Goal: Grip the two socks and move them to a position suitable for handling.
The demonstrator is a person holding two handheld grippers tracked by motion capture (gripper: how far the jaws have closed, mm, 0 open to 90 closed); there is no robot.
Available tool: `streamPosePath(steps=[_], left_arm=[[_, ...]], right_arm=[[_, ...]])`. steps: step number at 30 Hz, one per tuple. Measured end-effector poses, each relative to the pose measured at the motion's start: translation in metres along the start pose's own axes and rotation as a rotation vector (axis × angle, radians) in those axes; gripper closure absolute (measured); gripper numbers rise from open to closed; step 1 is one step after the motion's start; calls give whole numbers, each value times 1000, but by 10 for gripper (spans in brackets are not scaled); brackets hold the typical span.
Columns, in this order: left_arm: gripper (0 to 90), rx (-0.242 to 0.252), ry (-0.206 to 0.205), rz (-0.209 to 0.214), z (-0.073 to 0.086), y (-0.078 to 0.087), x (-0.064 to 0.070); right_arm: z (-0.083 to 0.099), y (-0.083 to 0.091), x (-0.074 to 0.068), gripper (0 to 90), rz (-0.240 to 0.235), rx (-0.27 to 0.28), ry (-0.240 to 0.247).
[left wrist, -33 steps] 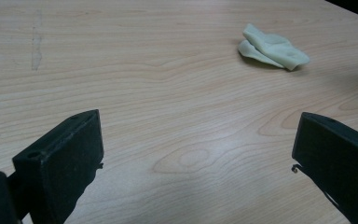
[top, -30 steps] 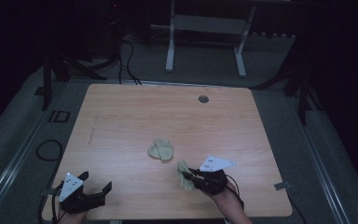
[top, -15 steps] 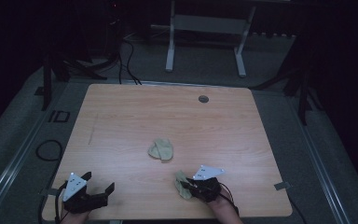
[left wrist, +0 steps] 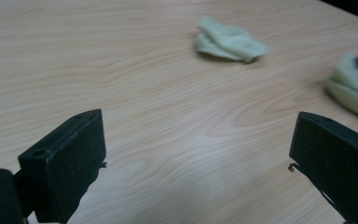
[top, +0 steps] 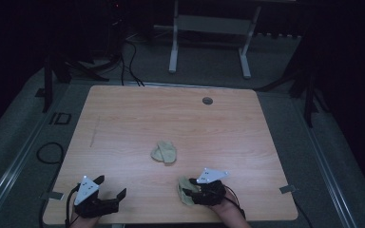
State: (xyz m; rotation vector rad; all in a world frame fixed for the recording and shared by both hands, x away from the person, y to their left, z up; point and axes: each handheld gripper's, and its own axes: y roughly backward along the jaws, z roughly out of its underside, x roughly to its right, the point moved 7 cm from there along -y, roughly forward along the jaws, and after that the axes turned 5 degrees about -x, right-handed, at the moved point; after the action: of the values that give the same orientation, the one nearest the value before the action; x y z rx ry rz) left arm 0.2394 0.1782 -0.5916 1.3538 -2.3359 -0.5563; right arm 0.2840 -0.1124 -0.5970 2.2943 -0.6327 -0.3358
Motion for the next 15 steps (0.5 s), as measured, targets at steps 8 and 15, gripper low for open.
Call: streamPosePath(steps=[8, 15], left_arm=[[111, -16, -43, 164, -26, -21, 61], [204, -106, -116, 224, -31, -55, 104]], right_arm=[[-28, 41, -1, 586, 17, 56, 1], [-11, 22, -4, 585, -6, -9, -6]])
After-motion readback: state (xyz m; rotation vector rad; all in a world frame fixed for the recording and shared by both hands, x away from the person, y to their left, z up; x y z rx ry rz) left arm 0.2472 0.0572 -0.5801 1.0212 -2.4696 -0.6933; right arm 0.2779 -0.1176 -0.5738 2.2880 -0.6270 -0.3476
